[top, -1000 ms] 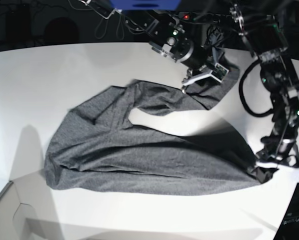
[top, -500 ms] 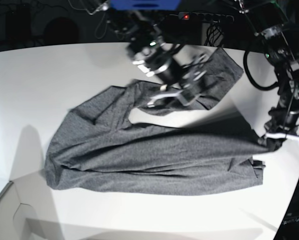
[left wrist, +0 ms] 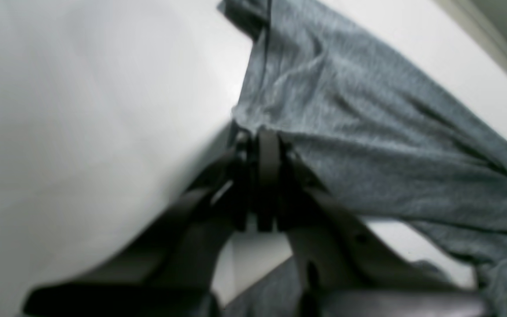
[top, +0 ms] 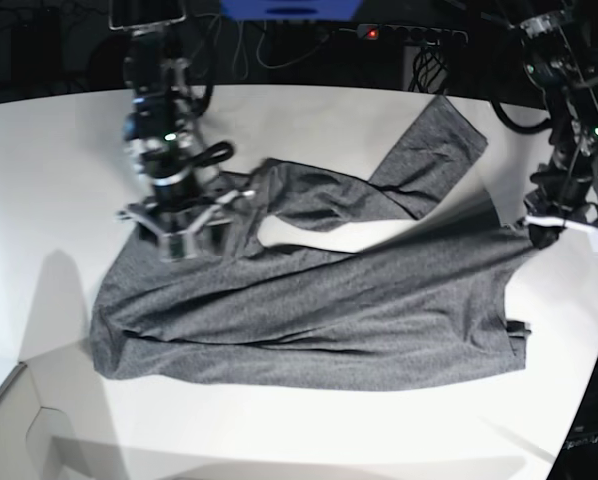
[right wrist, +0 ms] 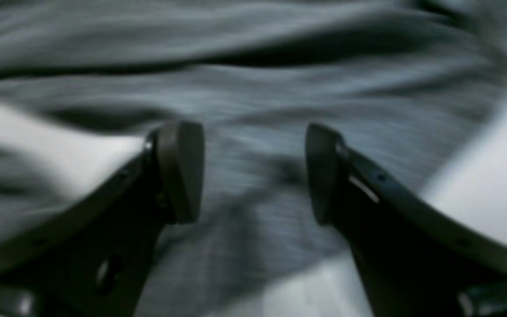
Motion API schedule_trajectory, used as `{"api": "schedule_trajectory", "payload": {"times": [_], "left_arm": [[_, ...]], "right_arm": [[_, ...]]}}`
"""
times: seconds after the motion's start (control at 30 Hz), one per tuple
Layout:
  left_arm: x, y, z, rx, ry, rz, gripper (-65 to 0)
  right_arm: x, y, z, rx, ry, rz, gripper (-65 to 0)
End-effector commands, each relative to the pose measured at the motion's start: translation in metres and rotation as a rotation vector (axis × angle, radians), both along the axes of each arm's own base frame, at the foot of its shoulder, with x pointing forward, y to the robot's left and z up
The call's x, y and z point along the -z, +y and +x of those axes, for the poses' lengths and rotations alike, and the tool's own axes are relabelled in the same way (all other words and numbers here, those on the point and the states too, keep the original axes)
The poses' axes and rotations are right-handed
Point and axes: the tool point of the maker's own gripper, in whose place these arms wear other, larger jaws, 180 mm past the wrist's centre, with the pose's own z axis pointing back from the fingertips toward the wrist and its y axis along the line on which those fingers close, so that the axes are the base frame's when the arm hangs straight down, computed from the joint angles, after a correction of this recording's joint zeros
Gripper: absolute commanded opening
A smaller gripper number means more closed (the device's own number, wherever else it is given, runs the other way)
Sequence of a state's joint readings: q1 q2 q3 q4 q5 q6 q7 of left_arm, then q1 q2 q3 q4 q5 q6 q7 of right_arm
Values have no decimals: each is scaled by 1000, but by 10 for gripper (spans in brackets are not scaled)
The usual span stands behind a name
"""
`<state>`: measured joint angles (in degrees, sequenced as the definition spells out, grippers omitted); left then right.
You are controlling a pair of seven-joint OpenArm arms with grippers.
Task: Layout the t-shirt on the table in an organized manner, then fold the t-shirt properly
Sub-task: 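Grasp the shirt edge with both grippers and stretch it apart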
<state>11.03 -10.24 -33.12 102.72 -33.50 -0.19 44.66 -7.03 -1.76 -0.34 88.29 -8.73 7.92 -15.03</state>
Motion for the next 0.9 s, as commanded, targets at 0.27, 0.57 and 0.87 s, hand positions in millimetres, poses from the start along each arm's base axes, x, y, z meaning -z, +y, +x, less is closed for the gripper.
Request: {"api": "schedule_trajectory", "payload": {"times": [0.27, 0.57, 0.87], "left_arm": [[-1, 2, -6, -4, -9, 12, -648], [1, 2, -7, -5, -4, 10, -648], [29, 24, -28, -73, 71, -6, -648]], "right_arm": [[-2, -76, 11, 203, -17, -10, -277], [30, -75, 7, 213, 131, 3, -277], [39, -87, -7, 217, 162, -26, -594]]}}
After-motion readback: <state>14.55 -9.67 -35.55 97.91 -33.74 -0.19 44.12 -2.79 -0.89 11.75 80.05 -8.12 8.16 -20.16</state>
